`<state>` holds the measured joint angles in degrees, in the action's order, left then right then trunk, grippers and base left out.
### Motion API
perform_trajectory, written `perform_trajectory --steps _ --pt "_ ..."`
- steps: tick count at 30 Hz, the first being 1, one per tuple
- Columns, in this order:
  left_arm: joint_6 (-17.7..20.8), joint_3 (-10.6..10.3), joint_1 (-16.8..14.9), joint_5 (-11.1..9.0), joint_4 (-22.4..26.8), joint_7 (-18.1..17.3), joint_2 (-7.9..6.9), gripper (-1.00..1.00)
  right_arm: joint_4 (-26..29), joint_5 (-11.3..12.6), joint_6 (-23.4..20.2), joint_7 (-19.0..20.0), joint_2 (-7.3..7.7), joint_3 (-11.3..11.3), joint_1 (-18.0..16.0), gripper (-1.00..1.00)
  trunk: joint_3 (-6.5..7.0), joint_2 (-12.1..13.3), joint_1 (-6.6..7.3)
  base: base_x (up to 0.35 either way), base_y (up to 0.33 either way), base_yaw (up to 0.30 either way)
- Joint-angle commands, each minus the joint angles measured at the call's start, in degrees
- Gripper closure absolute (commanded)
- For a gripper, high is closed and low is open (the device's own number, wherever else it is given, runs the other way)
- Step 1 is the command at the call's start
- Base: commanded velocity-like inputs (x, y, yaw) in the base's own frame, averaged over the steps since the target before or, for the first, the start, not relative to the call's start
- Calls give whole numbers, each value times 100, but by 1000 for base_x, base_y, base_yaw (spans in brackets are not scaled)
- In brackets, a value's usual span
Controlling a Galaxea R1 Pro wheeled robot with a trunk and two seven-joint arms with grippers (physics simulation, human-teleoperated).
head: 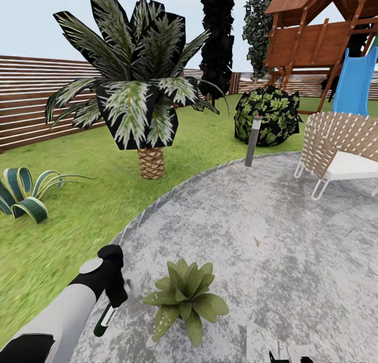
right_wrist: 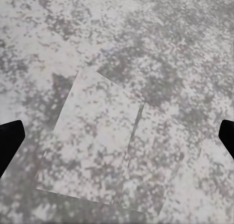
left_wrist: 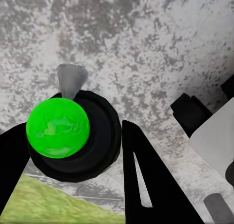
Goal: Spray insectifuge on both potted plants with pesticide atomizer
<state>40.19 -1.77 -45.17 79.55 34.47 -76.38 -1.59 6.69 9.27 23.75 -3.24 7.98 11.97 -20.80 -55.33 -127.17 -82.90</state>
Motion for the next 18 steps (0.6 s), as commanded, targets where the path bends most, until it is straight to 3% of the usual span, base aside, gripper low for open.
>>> perform_trajectory --steps 1,5,10,12,14,18 --pt "57 -17 20 18 -8 -25 -17 100 -1 49 15 -18 1 51 -3 -100 -15 -2 1 0 0 0" --pt "43 -17 261 13 -13 213 -34 100 -1 49 15 -18 1 51 -3 -100 -51 -2 1 0 0 0" --pt "61 -3 258 -54 65 414 76 100 -1 49 15 -18 1 51 -3 -100 -92 -2 1 0 0 0" --pt "66 -6 226 -188 72 387 120 100 -1 49 15 -18 -2 51 -3 -100 -97 -2 1 0 0 0" --pt "67 -14 167 -507 72 320 185 100 -1 49 15 -18 -4 51 -3 -100 -99 -2 1 0 0 0" --pt "30 -32 189 -652 34 300 163 100 -1 49 15 -18 -5 51 -3 -100 -99 -2 1 0 0 0"
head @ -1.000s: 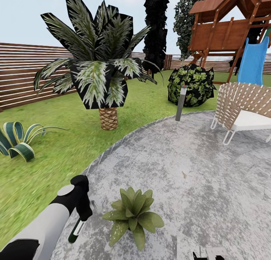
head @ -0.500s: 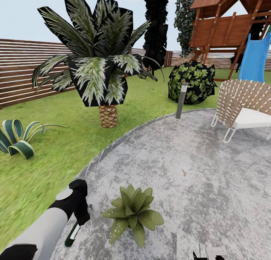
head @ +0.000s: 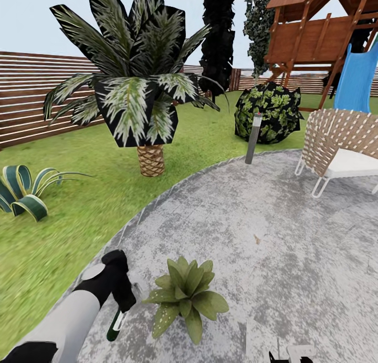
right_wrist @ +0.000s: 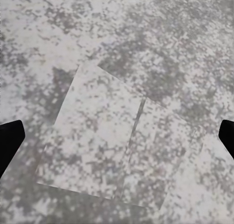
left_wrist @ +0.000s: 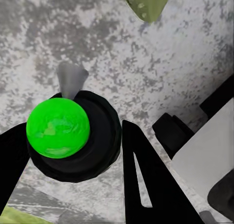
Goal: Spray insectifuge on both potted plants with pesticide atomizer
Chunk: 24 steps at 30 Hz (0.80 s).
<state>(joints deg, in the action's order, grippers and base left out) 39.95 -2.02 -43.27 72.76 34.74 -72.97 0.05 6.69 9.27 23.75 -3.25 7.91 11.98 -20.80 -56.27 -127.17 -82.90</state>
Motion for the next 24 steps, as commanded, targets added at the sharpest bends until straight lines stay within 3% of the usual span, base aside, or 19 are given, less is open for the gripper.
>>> perform_trajectory --steps 1,4,6,9,12,15,24 --pt "45 -3 5 36 -12 -34 -53 100 -1 49 15 -18 1 50 -3 -100 -5 -2 1 0 0 0" --pt "32 -1 14 3 -47 -26 -326 100 -1 49 15 -18 0 50 -3 -100 -5 -2 1 0 0 0" --pt "31 -7 27 -4 -63 -7 -388 100 -1 49 15 -18 0 50 -3 -100 -5 -2 1 0 0 0" --pt "39 -2 35 -8 -84 6 -331 100 -1 49 15 -18 0 50 -3 -100 -5 -2 1 0 0 0" --pt "50 -5 22 -15 -14 3 -16 100 -1 49 15 -18 0 50 -3 -100 -11 -2 1 0 0 89" --pt "56 -16 12 -14 4 13 159 100 -1 49 15 -18 0 50 -3 -100 -27 -2 1 0 0 179" --pt "45 17 19 -16 -9 24 29 100 -1 49 15 -18 0 50 -3 -100 -106 -2 1 0 0 31"
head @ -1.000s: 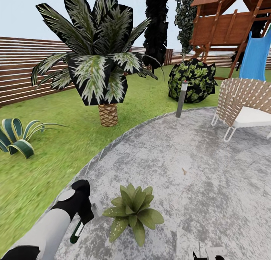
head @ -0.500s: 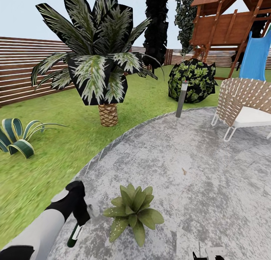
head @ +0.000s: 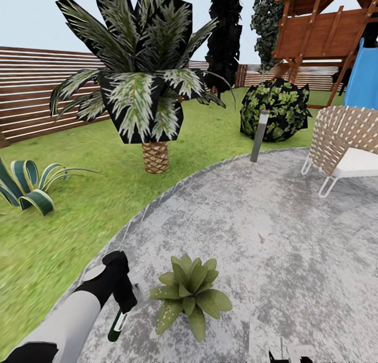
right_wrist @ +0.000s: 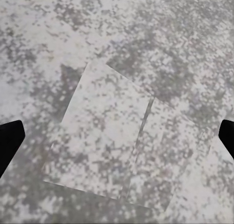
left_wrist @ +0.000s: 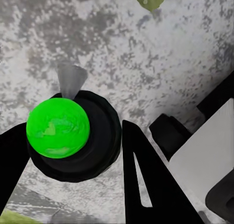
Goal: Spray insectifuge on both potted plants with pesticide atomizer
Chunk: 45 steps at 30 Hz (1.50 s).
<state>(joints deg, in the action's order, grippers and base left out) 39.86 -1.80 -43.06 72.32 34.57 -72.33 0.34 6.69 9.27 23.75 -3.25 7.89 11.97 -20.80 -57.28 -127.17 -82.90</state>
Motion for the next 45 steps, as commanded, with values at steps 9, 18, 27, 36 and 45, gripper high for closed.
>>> perform_trajectory --steps 9,18,27,36,45 --pt "77 12 18 19 -69 446 -4 100 -1 49 15 -18 2 51 -3 -100 -87 -2 1 0 0 0" --pt "119 163 -12 26 29 520 -49 100 -1 49 15 -18 2 51 -3 -100 -155 -2 1 0 0 0" --pt "92 1021 17 -238 -64 1334 -170 100 -1 49 19 -17 19 51 -3 -100 -158 -2 1 0 0 0" --pt "-42 1213 390 -669 -78 2125 -92 100 7 66 24 -9 11 51 -3 -100 -158 -2 1 -95 -67 19" --pt "-58 1224 402 -1199 -76 2554 -6 100 3 66 22 -13 10 51 -3 -100 -161 -2 1 -194 -208 158"
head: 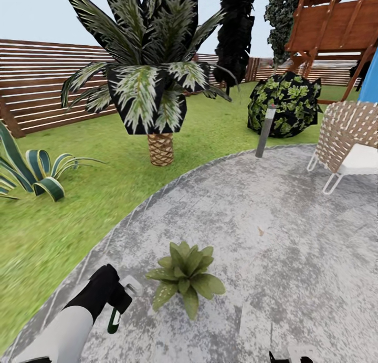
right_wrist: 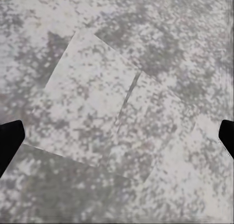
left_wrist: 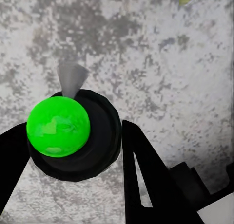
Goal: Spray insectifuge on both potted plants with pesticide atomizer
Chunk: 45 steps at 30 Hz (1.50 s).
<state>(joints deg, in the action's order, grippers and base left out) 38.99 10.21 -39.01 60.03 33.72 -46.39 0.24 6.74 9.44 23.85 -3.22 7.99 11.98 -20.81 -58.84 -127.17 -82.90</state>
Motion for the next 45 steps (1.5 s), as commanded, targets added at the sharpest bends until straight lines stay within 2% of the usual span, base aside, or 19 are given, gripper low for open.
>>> perform_trajectory --steps 1,16,23,25,28,31,33,35,39,45 --pt "29 24 -3 18 17 -32 8 100 -3 49 14 -14 -5 50 -2 -100 -5 -2 2 -17 -263 6" --pt "30 60 -3 16 65 -19 10 100 3 49 15 -15 -16 50 -2 -100 -5 -2 2 10 -273 49" --pt "30 68 -5 8 65 -21 20 100 -1 49 15 -13 -16 50 -2 -100 -5 -2 2 0 -274 246" --pt "30 80 -3 -67 63 -26 15 100 -4 49 15 -13 -16 50 -2 -100 -5 -2 2 -11 -252 277" --pt "30 58 -6 -408 57 -23 -3 100 -4 49 15 -13 -16 50 -2 -100 -5 -2 2 -3 -76 278" --pt "31 61 -6 -499 56 -25 -35 100 -5 49 15 -13 -16 50 -2 -100 -5 -2 2 -1 -13 278" --pt "43 161 -4 -568 56 -33 -44 100 -6 49 15 -17 -16 50 -2 -100 -5 -2 2 0 -2 278" --pt "36 246 -5 -592 55 -26 -42 100 -6 49 15 -17 -16 50 -2 -100 -5 -2 2 0 0 272" --pt "15 255 7 -533 -7 -7 -23 100 -4 49 15 -14 -16 50 -2 -100 -5 -2 2 0 0 233" --pt "8 244 110 -532 39 306 -10 100 -5 49 15 -19 -16 50 -2 -100 -5 -2 2 0 -45 47"
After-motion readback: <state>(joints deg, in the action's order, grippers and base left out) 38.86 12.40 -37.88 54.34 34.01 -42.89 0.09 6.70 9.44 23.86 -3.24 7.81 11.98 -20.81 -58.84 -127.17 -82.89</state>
